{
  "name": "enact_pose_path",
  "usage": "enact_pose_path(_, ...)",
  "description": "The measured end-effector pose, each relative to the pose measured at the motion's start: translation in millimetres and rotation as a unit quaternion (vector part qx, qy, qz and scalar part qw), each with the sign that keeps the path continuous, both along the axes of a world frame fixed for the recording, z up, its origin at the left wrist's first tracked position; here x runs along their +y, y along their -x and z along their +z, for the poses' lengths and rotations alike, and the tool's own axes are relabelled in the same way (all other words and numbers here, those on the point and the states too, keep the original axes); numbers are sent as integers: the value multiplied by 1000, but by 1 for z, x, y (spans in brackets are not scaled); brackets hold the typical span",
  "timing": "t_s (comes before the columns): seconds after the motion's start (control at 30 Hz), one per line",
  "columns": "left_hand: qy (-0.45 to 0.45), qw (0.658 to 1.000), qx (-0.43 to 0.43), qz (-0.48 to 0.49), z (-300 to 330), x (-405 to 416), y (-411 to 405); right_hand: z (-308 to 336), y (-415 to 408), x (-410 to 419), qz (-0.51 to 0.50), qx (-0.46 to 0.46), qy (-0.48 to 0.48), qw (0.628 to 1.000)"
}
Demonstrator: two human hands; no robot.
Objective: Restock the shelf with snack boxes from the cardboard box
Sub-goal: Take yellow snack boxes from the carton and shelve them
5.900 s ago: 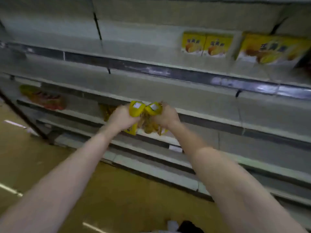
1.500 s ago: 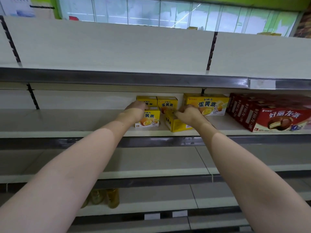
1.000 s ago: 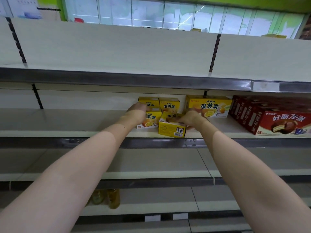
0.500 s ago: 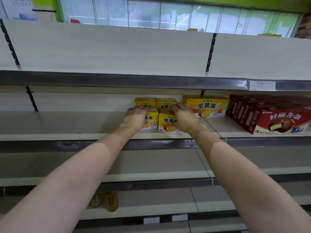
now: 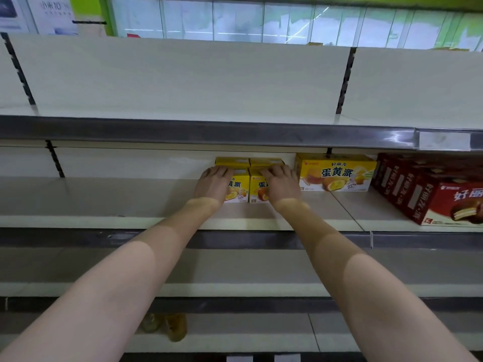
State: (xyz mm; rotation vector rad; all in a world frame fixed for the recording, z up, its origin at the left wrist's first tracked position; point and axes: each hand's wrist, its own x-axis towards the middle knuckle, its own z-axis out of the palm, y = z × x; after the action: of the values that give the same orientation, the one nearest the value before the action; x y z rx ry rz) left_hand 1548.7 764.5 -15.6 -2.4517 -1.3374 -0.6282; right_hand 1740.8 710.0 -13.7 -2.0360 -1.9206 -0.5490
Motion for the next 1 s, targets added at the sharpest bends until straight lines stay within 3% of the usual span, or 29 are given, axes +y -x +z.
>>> enact_pose_path(0.47,27,997,-41,-68,-2,19,0,-2,14,11,-75,-24,4,997)
enact_pose_path(0.7,-12,999,-25,-42,7,-6,3,1,31,-3,-76,34,13,996)
enact_pose_path(0.8,28,999,-17,-42,10,-24,7,0,35,-29,-75,70,34,994)
enact_pose_path(1.0,64,987,-66,-129,5,-73,-1,-9,32,-102,-89,120,-4,989)
